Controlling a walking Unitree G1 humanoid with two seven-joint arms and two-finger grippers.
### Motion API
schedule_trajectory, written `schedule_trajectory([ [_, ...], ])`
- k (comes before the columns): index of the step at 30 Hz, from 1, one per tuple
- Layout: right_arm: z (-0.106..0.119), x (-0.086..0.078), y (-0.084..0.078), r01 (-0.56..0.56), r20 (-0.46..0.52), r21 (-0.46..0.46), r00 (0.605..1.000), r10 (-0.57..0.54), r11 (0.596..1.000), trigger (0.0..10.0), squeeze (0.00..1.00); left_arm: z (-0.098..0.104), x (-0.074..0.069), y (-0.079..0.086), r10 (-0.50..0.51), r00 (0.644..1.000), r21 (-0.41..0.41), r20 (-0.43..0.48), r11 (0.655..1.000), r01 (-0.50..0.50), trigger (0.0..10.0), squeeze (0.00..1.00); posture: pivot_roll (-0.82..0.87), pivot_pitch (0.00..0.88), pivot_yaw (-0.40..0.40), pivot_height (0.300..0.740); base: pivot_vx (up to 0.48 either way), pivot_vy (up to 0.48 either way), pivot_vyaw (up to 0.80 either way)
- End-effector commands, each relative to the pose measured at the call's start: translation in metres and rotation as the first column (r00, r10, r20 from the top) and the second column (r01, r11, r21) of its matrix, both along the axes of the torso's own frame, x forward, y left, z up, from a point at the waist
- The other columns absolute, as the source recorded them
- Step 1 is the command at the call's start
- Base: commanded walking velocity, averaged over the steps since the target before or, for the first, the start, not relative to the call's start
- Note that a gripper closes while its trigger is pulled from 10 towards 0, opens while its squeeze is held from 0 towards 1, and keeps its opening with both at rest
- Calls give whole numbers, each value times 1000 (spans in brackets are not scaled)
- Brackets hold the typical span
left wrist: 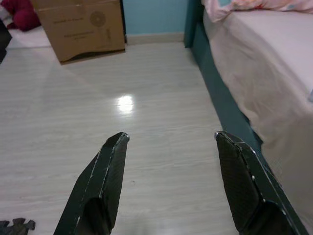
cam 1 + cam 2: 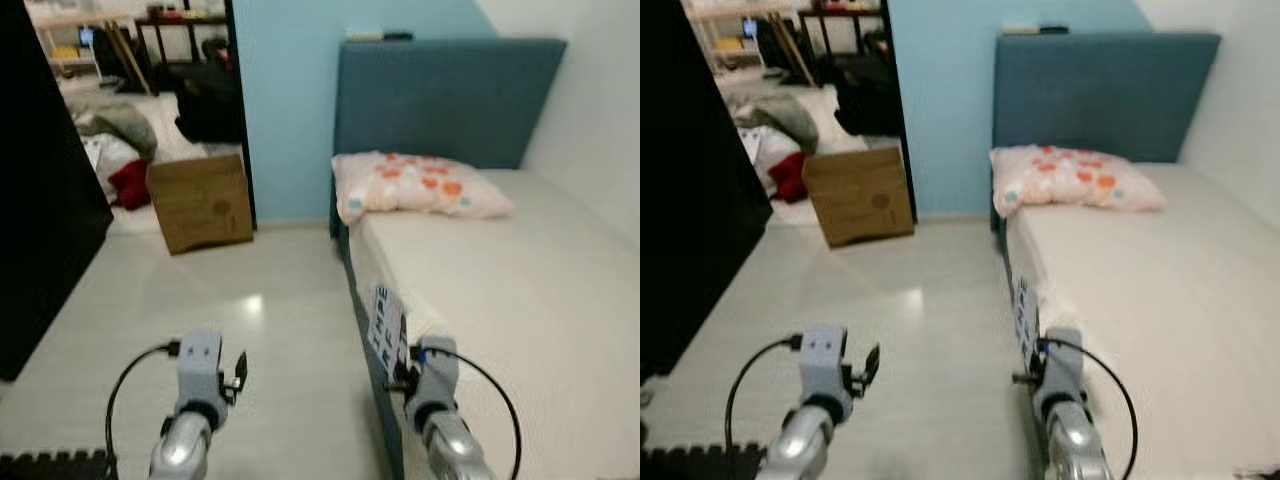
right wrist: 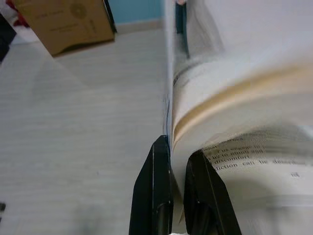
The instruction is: Clean up the room
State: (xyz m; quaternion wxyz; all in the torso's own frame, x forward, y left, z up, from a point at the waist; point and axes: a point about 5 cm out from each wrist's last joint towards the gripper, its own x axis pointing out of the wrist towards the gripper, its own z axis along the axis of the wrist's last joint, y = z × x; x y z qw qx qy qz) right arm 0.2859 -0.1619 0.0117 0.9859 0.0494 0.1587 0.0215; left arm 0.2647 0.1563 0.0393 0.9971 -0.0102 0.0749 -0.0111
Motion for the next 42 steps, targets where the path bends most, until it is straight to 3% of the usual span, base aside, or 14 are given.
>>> schedule_trajectory([
  [1,3,2,7,-23,26,5,999,23,1000,10000,0,-4,-3,6,19,1000,7,-14,1000,-19,10000,0,45,52,-30,740,424,0,0],
  [42,8,6,7,-16,44,9,999,16,1000,10000,0,-2,0,3,1,1000,7,-8,1000,-1,10000,0,39,57,-19,740,423,0,0],
])
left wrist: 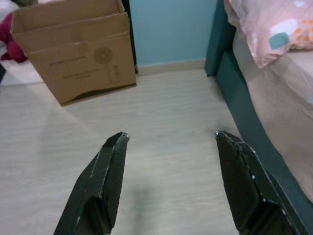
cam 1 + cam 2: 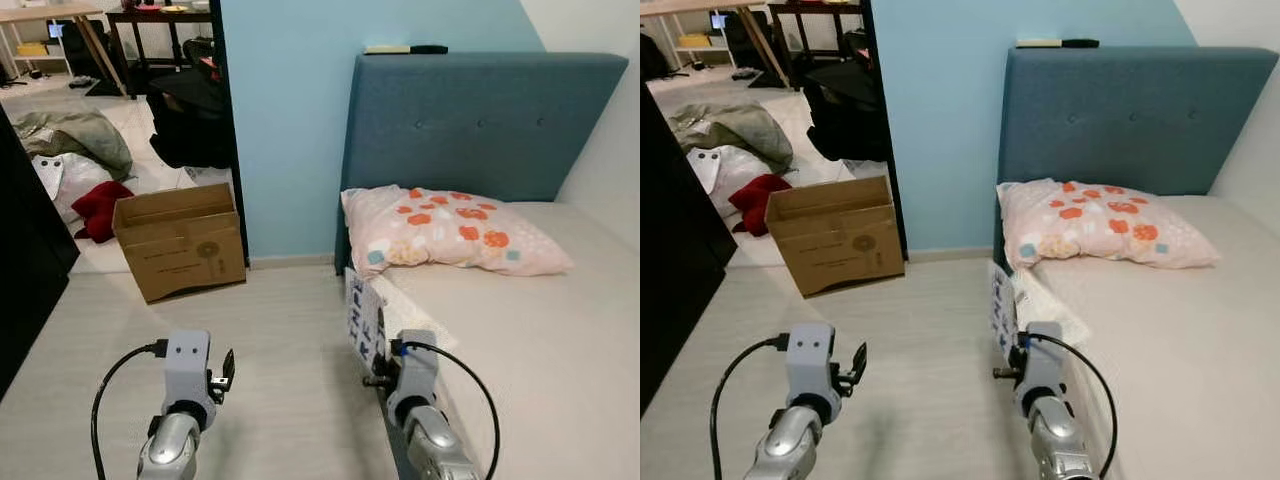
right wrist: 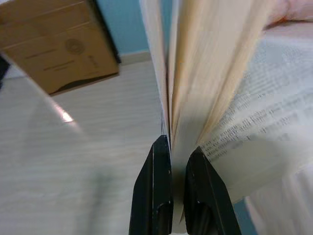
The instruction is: Clean up the room
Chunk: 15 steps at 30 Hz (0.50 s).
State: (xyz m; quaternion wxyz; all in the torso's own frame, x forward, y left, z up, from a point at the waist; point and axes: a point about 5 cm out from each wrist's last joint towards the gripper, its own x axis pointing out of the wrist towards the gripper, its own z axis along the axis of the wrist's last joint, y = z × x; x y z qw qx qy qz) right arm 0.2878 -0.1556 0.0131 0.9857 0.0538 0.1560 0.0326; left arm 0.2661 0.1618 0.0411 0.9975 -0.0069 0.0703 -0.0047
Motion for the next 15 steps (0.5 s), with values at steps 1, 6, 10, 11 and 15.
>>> schedule_trajectory([
  [1,6,4,0,4,38,-2,999,-4,1000,10000,0,-4,-2,-2,-11,1000,0,-18,1000,11,10000,0,39,57,-19,740,420,0,0],
  [6,7,4,-1,9,39,-3,999,-9,1000,10000,0,-3,-2,-3,-12,1000,-3,-15,1000,12,10000,0,41,55,-19,740,423,0,0],
  [10,7,4,-1,13,42,-3,999,-12,1000,10000,0,-3,-1,-3,-14,1000,-3,-13,1000,14,10000,0,41,54,-16,740,424,0,0],
  [11,7,4,-1,13,42,-3,999,-12,1000,10000,0,-3,-1,-3,-14,1000,-3,-13,1000,14,10000,0,41,54,-16,740,424,0,0],
  [15,7,4,-1,20,45,0,999,-20,1000,10000,0,-1,1,-3,-23,1000,-1,-8,1000,23,10000,0,41,52,-14,740,419,0,0],
])
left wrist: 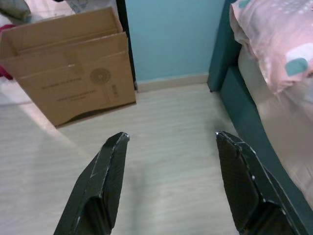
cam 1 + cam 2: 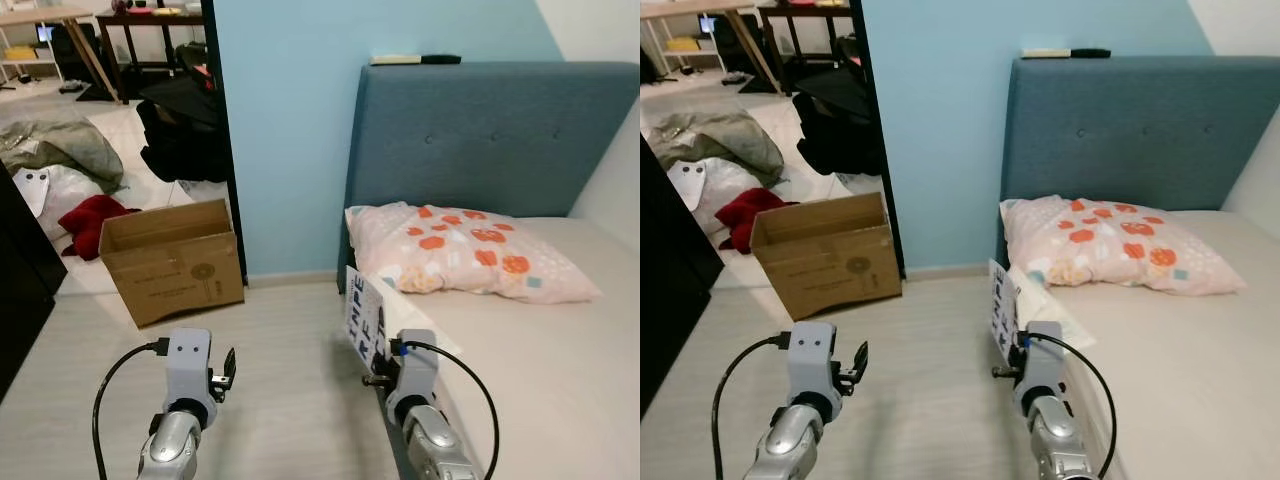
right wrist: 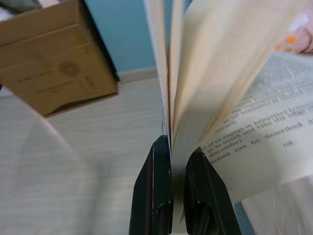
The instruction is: Clean up the room
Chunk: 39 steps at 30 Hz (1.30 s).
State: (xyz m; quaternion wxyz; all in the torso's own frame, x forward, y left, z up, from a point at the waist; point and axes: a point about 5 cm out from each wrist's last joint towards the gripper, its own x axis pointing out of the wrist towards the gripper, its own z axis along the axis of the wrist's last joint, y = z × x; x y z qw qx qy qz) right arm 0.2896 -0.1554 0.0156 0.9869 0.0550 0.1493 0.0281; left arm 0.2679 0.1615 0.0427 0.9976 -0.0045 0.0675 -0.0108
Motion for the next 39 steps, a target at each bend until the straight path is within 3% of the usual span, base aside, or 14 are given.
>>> schedule_trajectory([
  [1,5,3,-2,10,32,-2,999,-10,1000,10000,0,-3,-1,-3,-11,1000,-5,-13,1000,11,10000,0,41,52,-14,740,412,0,0],
  [14,10,5,-4,28,59,1,998,-28,1000,10000,0,8,9,-13,-64,998,9,25,998,63,10000,0,41,43,-2,740,30,0,0],
  [19,28,12,-11,65,184,-70,982,-52,995,10000,0,9,10,-15,-75,997,7,25,997,75,10000,0,44,43,1,740,0,0,0],
  [21,34,14,-14,94,218,-50,973,-81,994,10000,0,9,10,-16,-81,996,6,25,997,80,10000,0,48,42,4,740,0,0,0],
  [23,40,17,-14,109,243,5,964,-107,994,10000,0,10,10,-16,-86,996,5,27,996,86,10000,0,48,42,4,740,0,0,0],
  [25,53,23,-15,120,283,177,944,-167,977,10000,0,11,10,-19,-103,994,-7,32,995,103,10000,0,47,44,5,740,0,0,0],
  [32,64,27,-14,95,310,289,932,-187,953,10000,0,12,10,-21,-118,992,-16,39,993,119,10000,0,48,46,7,740,0,0,0],
  [35,83,36,-10,52,333,461,915,-227,886,10000,0,15,10,-23,-138,989,-28,48,990,140,10000,0,59,50,9,740,0,0,0],
  [39,85,38,-9,55,331,485,912,-241,873,10000,0,15,11,-22,-139,989,-27,51,990,140,10000,0,61,50,9,740,0,0,0],
])
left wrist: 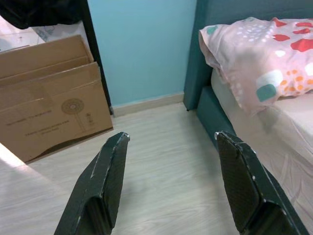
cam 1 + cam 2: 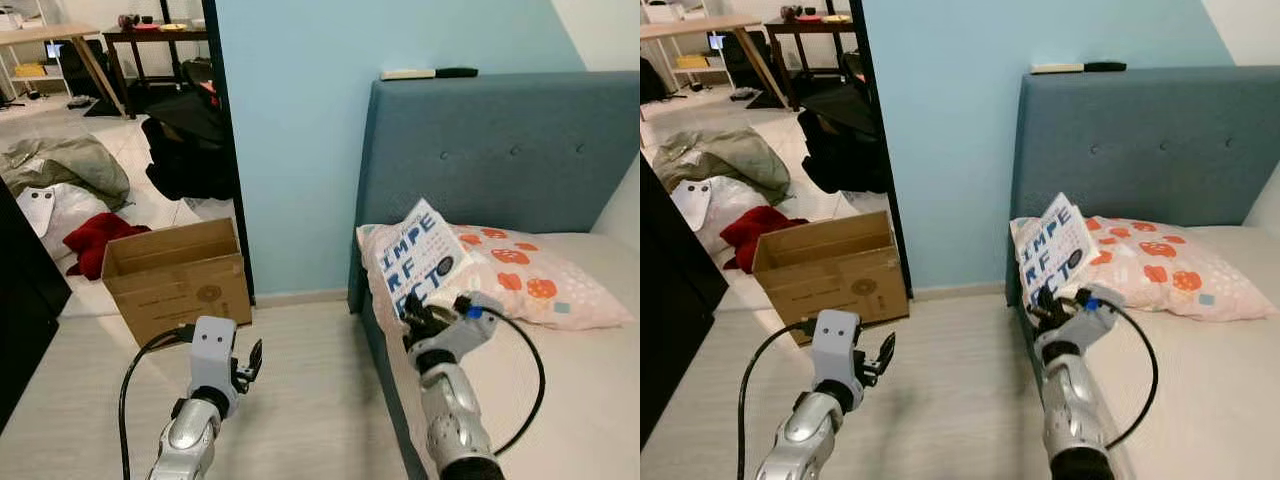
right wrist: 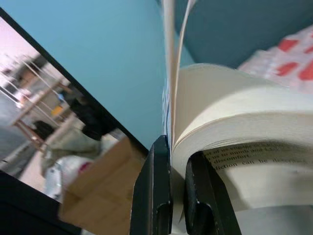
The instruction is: Clean up the room
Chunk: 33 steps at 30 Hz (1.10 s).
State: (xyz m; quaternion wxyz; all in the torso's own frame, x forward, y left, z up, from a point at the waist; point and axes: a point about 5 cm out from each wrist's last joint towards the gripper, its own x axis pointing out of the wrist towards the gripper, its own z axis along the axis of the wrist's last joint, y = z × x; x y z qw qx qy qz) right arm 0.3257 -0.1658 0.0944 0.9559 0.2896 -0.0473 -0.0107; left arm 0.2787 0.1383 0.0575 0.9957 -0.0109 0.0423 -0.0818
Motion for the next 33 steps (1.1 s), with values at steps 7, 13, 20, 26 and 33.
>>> schedule_trajectory([
  [7,8,2,-9,79,21,-10,997,-79,997,10000,0,2,0,3,0,1000,-2,2,1000,0,10000,0,65,51,16,740,0,0,0],
  [13,9,2,-12,91,22,-8,996,-90,996,10000,0,2,0,3,-1,1000,0,3,1000,1,10000,0,65,51,16,740,0,0,0],
  [20,13,3,-21,126,26,-161,992,-123,979,10000,0,2,0,3,-4,1000,-1,4,1000,4,10000,0,60,54,24,740,0,0,0],
  [26,14,1,-25,85,23,-532,996,-86,842,10000,0,4,1,-3,-25,1000,1,8,1000,25,10000,0,58,55,23,740,0,0,0],
  [33,3,-2,-9,-30,-20,-653,1000,23,757,10000,0,5,1,-7,-44,999,6,11,999,44,10000,0,56,59,23,740,0,0,0],
])
